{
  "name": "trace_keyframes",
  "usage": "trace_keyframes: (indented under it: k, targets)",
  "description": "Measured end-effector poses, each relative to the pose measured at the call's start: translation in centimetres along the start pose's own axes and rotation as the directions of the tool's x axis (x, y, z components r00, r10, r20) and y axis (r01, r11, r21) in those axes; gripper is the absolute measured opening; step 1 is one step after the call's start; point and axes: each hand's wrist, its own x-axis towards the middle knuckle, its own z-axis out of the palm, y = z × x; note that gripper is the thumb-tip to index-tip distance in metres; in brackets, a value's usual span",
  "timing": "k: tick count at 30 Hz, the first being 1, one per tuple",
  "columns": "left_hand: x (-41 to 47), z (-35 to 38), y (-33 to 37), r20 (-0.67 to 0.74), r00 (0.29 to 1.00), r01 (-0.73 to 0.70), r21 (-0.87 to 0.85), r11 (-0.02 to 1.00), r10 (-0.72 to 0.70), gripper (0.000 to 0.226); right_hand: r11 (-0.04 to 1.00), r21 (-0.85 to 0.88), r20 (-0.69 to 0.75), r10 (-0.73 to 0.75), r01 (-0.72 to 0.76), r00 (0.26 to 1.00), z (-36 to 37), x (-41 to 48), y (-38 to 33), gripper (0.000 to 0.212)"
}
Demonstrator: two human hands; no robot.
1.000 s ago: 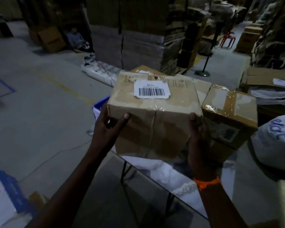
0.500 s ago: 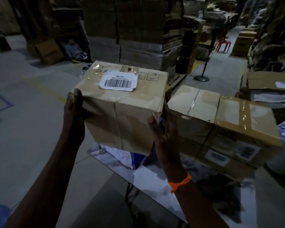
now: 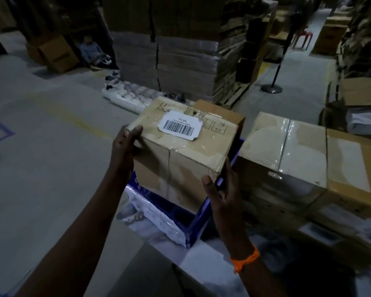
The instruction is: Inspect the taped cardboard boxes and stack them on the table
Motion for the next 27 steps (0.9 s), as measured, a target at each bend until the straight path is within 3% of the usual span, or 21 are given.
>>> trace_keyframes:
  k: [8,12,16,20,23,25,27]
  targets:
    - [4.7,-0.8,-7.1,0.136,0.974,0.179,0.028,0.983,-0.181,0.022,0.976,-0.149,-0.070,0.150,-0.159,0.986,1.8,0.2,5.3,0.088]
    - [6.7,-2.0,-9.9,0.131,0.953,0.274,0.007,0.962,-0.272,0.013,0.961,-0.203,-0.068,0.176,-0.186,0.982,3.6,0.6,6.0,0.097]
    - [7.8,-3.6,-11.4,0.160,0.932,0.324,0.026,0.946,-0.324,0.013,0.940,-0.278,-0.066,0.184,-0.195,0.981,5.0,0.3,7.1,0.092]
    - [7.4,-5.1,-12.8,0.237,0.916,0.321,0.055,0.945,-0.325,0.031,0.924,-0.296,-0.076,0.231,-0.243,0.970,5.5,0.0,8.2,0.092]
    - [6.8,-5.4,-13.0,0.280,0.922,0.257,0.071,0.964,-0.266,0.023,0.915,-0.285,-0.089,0.270,-0.284,0.959,5.1,-0.4,9.6,0.105]
    - [6.2,-5.6,-12.8,0.271,0.935,0.202,0.131,0.971,-0.231,0.010,0.898,-0.321,-0.087,0.289,-0.301,0.954,4.7,-0.4,9.9,0.099]
    - [5.4,-5.8,-12.8,0.245,0.954,0.113,0.233,0.966,-0.171,0.025,0.884,-0.364,-0.083,0.281,-0.292,0.956,4.2,0.0,9.6,0.084]
